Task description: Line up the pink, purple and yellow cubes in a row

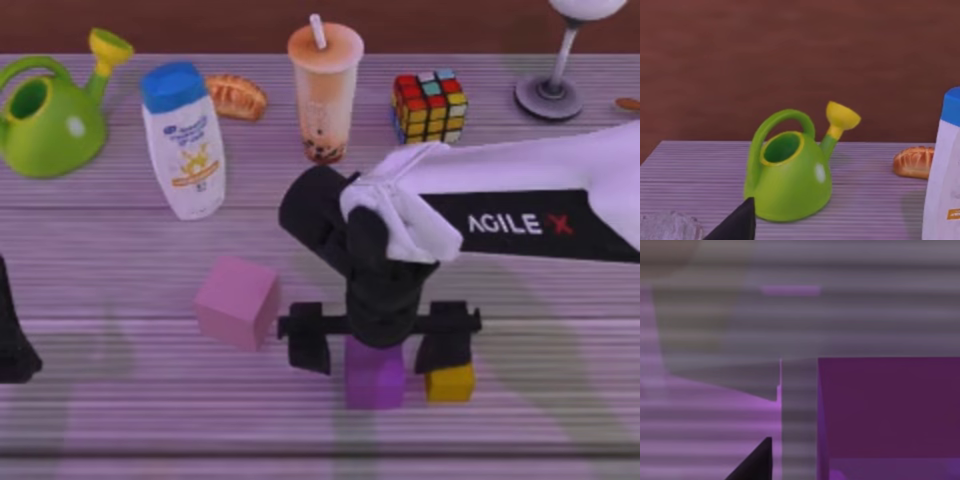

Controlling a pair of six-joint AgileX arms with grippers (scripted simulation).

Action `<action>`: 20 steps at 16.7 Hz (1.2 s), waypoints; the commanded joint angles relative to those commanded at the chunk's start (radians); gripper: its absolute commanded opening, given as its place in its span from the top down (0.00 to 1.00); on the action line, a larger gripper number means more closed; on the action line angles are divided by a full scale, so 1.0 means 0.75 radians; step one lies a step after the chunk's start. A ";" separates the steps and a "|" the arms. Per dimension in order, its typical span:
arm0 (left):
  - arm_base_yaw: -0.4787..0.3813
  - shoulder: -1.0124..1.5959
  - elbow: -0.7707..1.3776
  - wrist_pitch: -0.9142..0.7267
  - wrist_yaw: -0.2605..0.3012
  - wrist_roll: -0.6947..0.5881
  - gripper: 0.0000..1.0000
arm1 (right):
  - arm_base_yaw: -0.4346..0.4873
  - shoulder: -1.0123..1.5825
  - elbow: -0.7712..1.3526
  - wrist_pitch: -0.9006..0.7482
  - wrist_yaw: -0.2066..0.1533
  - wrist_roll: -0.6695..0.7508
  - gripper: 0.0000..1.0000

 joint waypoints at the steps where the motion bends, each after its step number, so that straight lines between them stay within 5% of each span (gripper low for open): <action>1: 0.000 0.000 0.000 0.000 0.000 0.000 0.00 | 0.000 0.000 0.000 0.000 0.000 0.000 0.00; 20: 0.000 0.000 0.000 0.000 0.000 0.000 0.00 | 0.004 -0.124 0.189 -0.317 -0.001 -0.001 0.00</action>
